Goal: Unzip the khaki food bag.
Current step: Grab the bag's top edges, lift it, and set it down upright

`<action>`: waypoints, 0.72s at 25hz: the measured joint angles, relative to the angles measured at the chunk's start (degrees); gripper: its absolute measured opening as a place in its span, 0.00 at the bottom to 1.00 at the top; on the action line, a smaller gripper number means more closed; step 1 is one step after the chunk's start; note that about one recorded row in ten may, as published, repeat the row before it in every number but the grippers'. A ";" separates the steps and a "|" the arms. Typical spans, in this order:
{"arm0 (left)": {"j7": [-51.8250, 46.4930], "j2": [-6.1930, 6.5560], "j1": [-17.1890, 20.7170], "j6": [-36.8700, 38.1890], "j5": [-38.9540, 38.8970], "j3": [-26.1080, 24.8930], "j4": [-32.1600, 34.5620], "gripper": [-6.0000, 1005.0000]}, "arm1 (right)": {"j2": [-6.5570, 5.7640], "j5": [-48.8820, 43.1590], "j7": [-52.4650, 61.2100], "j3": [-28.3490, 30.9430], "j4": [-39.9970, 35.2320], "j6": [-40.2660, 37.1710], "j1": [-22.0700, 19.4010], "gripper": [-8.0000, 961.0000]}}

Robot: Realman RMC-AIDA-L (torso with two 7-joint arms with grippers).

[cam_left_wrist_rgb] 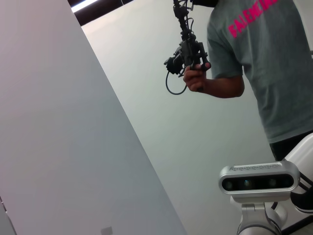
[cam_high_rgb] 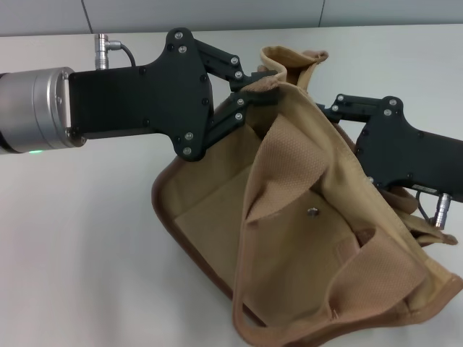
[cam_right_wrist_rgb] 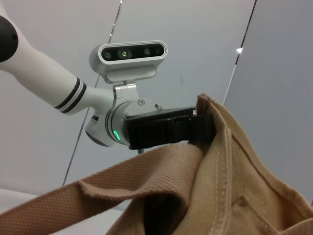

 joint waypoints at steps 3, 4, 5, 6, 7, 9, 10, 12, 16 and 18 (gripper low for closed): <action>0.01 0.03 0.16 0.03 -0.19 0.11 -0.04 0.08 | 0.00 -0.33 0.04 -0.07 0.25 -0.44 -0.07 0.50; 0.01 0.03 0.16 0.03 -0.19 0.11 -0.04 0.08 | 0.00 -0.33 0.04 -0.07 0.25 -0.44 -0.07 0.46; 0.01 0.03 0.19 0.02 -0.19 0.09 -0.05 0.08 | 0.00 -0.43 0.00 -0.07 0.28 -0.65 -0.13 0.42; 0.01 0.03 0.23 0.02 -0.19 0.06 -0.06 0.08 | -0.01 -0.55 -0.04 -0.08 0.35 -0.91 -0.18 0.38; 0.02 0.04 0.29 0.01 -0.19 -0.04 -0.07 0.08 | -0.05 -0.72 -0.07 -0.10 0.42 -1.20 -0.24 0.36; 0.03 0.03 0.28 -0.10 -0.19 -0.08 -0.08 0.08 | -0.11 -1.02 -0.11 0.01 0.51 -1.58 -0.35 0.31; 0.03 0.01 0.28 -0.18 -0.19 -0.09 -0.08 0.08 | -0.11 -1.14 -0.12 0.11 0.53 -1.64 -0.44 0.29; 0.04 -0.01 0.28 -0.33 -0.19 -0.12 -0.13 0.09 | -0.10 -1.19 -0.41 0.12 0.65 -1.72 -0.53 0.25; 0.05 -0.08 0.28 -0.38 -0.52 -0.33 -0.22 0.09 | -0.07 -1.11 -3.95 0.09 1.89 -3.40 -0.93 0.17; 0.06 -0.03 0.31 -0.47 -0.99 -0.36 -0.28 0.09 | -0.06 -0.99 -4.71 0.57 2.21 -5.04 -1.76 0.13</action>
